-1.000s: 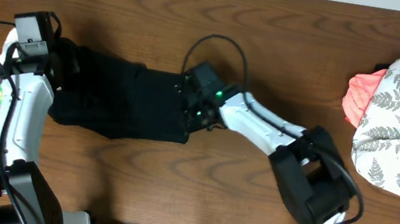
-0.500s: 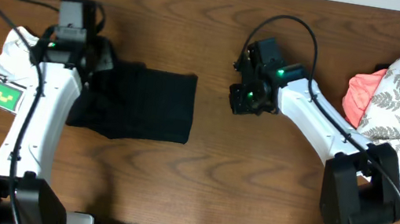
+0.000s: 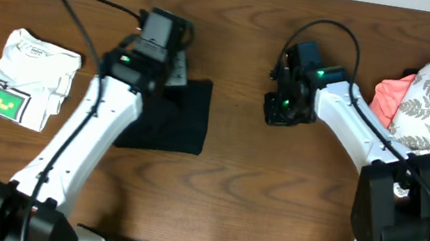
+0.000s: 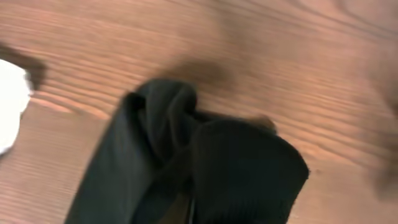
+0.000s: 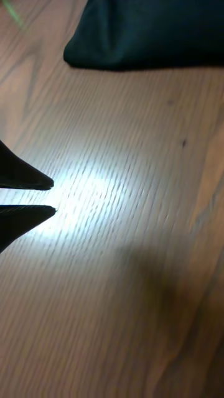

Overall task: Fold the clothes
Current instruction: 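Grasp the bundle's left side with the left gripper and fold it rightward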

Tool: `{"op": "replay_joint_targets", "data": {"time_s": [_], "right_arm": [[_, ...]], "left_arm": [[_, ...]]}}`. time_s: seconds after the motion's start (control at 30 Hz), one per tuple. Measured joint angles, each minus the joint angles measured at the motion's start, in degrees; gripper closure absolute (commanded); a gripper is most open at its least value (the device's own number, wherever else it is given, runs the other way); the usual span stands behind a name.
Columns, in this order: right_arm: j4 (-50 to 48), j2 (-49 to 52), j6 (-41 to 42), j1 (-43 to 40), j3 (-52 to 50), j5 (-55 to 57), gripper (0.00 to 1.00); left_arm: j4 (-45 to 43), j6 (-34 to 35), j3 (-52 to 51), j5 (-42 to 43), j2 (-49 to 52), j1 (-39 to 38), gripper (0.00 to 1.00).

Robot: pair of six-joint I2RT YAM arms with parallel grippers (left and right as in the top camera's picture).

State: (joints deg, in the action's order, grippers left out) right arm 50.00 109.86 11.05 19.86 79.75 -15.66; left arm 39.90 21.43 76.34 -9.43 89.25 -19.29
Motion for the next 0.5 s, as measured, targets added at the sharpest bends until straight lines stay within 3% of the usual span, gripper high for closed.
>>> {"op": "replay_joint_targets", "data": {"time_s": [0.13,0.17,0.23,0.27,0.33,0.4,0.5], "right_arm": [[1.86,0.00,-0.59,-1.16,0.00,0.00,0.91],[2.12,0.00,-0.74,-1.40,0.00,0.02,0.91],[2.54,0.00,-1.01,-1.60,0.00,0.00,0.92],[2.64,0.00,-1.05,-1.64,0.00,0.00,0.92],[2.75,0.00,-1.09,-1.64,0.00,0.00,0.92],[2.84,0.00,-1.14,-1.64,0.00,0.00,0.92],[2.89,0.00,-1.22,-1.64,0.00,-0.02,0.91]], "left_arm": [[-0.04,2.25,0.02,0.00,2.99,-3.65,0.92],[-0.04,2.54,0.02,-0.02,4.04,-4.55,0.87],[-0.07,2.89,0.02,0.02,6.29,-5.97,0.62],[-0.20,3.19,0.02,0.00,7.37,-6.67,0.56],[-0.90,3.61,0.02,0.00,9.20,-7.98,0.52],[-2.08,3.30,0.02,0.02,10.10,-9.22,0.42],[-2.64,2.27,0.37,0.04,9.73,-10.29,0.43]]}}
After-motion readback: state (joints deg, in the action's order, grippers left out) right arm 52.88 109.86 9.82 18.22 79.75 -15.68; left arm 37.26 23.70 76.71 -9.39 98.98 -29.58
